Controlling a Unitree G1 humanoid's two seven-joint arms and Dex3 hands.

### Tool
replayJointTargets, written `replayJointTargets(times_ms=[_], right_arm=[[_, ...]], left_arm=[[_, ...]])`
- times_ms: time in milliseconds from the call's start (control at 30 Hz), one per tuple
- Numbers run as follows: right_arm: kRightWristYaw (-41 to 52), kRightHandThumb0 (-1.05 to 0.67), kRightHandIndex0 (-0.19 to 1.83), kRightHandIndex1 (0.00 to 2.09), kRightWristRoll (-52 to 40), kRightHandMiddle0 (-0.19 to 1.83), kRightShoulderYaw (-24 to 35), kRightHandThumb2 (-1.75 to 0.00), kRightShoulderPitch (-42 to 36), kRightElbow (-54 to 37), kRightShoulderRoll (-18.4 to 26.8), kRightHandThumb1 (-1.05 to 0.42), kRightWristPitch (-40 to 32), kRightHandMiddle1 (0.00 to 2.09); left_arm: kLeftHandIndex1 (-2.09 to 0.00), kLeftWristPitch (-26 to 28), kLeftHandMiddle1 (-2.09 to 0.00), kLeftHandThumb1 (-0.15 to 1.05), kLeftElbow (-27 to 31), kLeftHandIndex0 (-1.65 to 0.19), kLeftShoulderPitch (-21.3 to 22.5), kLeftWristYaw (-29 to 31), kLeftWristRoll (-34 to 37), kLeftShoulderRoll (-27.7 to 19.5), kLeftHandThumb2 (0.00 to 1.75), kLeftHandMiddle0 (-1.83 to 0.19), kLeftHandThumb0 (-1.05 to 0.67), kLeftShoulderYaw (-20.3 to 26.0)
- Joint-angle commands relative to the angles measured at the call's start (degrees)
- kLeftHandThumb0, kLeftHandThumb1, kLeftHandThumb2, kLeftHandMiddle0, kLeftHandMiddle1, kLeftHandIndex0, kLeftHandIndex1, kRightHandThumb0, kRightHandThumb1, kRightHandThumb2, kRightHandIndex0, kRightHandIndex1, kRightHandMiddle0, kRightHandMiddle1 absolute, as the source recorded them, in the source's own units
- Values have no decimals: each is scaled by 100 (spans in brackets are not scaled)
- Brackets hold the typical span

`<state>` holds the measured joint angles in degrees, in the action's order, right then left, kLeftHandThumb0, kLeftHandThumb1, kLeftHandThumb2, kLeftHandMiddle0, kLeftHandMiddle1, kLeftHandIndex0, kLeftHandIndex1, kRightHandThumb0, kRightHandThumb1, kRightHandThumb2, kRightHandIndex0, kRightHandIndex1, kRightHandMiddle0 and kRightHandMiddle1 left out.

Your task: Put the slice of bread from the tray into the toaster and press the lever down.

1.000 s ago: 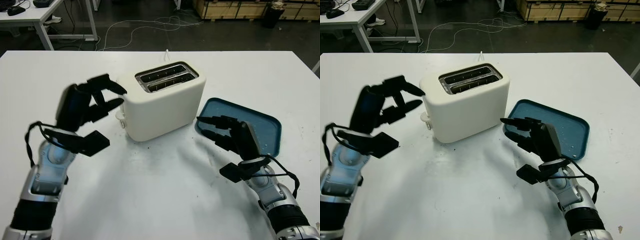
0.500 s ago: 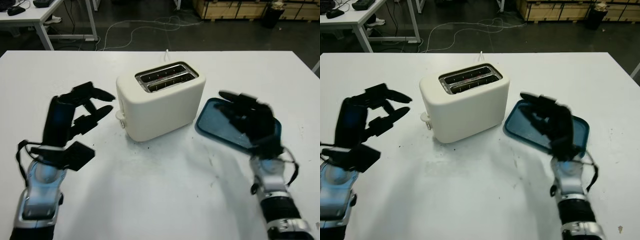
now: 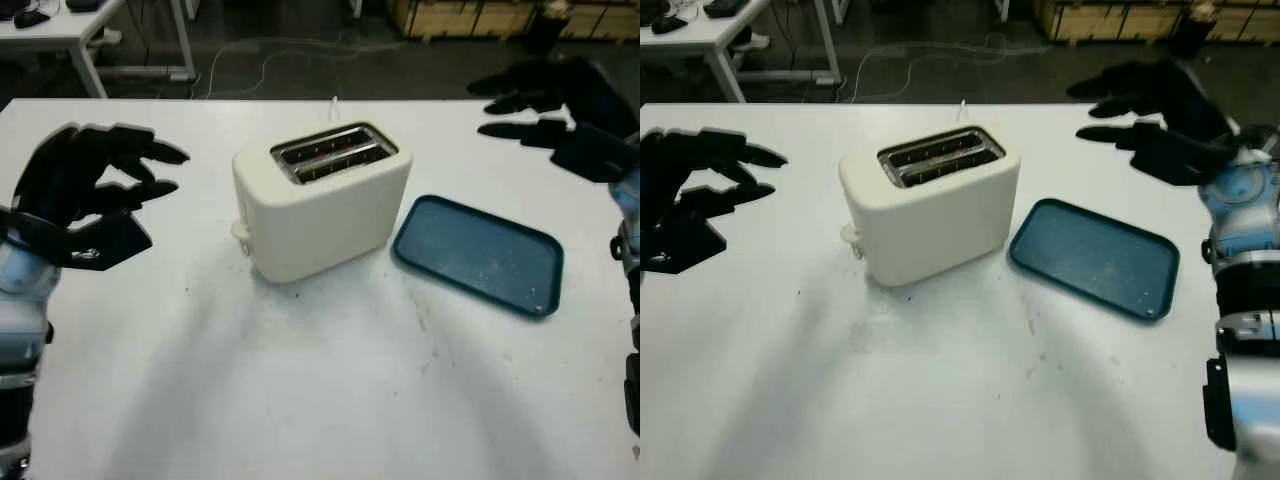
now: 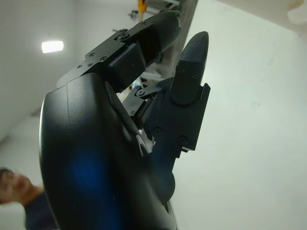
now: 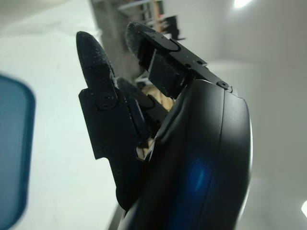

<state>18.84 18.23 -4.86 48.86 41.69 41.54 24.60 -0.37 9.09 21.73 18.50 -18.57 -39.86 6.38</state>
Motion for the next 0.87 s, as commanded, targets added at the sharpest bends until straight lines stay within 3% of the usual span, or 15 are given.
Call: replayJointTargets(times_ms=[0, 200, 500, 833], right_arm=[[-48, -61, 95, 2, 298, 87, -205, -1, 224, 189, 125, -84, 146, 0], [-48, -63, 92, 1, 880, 81, -581, -1, 642, 366, 193, -86, 29, 0], [91, -63, 96, 3, 1059, 85, -792, 0, 994, 548, 249, -86, 86, 2], [241, -63, 97, 3, 917, 86, -727, 0, 888, 519, 247, -87, 148, 1]], left_arm=[[-14, 107, -68, 77, -57, -108, 286, 213, -127, -179, 0, -95, -42, -166], [-12, 67, -64, 75, -270, -112, 686, 358, -259, -230, 0, -100, -38, -452], [-11, 247, -66, 74, -282, -116, 1051, 535, -703, -302, 0, -107, -38, -685], [-10, 644, -72, 76, -60, -118, 781, 443, -1008, -127, 0, -106, -30, -779]])
